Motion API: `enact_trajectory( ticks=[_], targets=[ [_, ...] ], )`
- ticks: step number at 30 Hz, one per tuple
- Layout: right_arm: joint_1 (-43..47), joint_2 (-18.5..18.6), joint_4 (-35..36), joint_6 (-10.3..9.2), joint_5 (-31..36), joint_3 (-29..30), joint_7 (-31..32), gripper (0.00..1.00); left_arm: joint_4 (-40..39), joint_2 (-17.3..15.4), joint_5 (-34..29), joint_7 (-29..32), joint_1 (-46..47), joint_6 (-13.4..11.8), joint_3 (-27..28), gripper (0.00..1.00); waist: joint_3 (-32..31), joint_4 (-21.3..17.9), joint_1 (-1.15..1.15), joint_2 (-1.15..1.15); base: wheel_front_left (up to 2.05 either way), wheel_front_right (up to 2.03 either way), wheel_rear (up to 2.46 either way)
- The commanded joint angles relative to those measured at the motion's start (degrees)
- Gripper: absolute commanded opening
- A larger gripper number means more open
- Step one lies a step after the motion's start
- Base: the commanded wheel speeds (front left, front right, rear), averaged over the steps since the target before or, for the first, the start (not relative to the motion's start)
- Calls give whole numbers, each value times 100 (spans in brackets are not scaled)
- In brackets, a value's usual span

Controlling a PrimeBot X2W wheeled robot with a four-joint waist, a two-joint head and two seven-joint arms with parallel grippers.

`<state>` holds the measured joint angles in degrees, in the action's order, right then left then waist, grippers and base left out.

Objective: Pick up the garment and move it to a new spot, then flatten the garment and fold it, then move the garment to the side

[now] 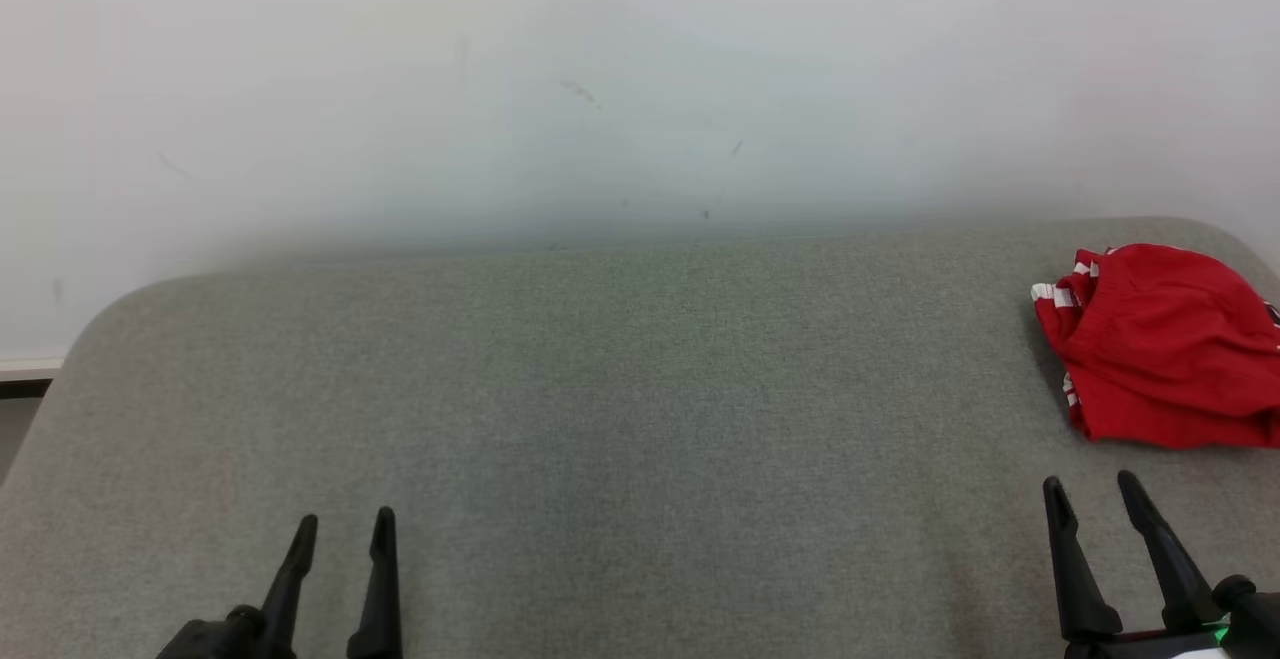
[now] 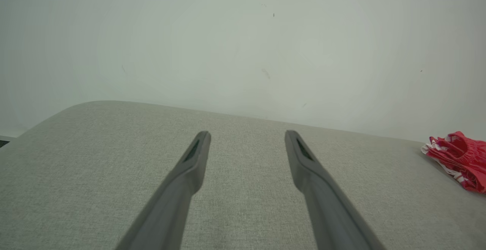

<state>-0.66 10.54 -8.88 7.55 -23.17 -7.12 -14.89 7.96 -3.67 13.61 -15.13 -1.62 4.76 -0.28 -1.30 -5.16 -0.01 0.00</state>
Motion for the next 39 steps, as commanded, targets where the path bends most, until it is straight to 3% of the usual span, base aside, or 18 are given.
enact_trajectory(
  ticks=[1,13,14,18,39],
  targets=[
    [-53,-86,50,-13,68,93,-28,100,12,14,-104,5,-60,28,67,100,2,-9,1,0,0,0,0],
    [-107,-253,17,-13,170,139,-31,100,28,58,-207,5,70,137,99,100,-8,11,1,0,0,0,0],
    [-45,-279,23,0,159,137,-10,0,36,73,-184,0,39,129,93,0,-8,11,1,0,0,0,0],
    [71,-351,-161,0,145,112,24,0,259,116,-167,10,-49,127,78,0,-8,12,1,0,0,0,0],
    [-113,-419,-246,-2,-1800,398,548,0,350,103,1994,595,194,168,250,0,18,97,1,0,0,0,0]
  ],
)
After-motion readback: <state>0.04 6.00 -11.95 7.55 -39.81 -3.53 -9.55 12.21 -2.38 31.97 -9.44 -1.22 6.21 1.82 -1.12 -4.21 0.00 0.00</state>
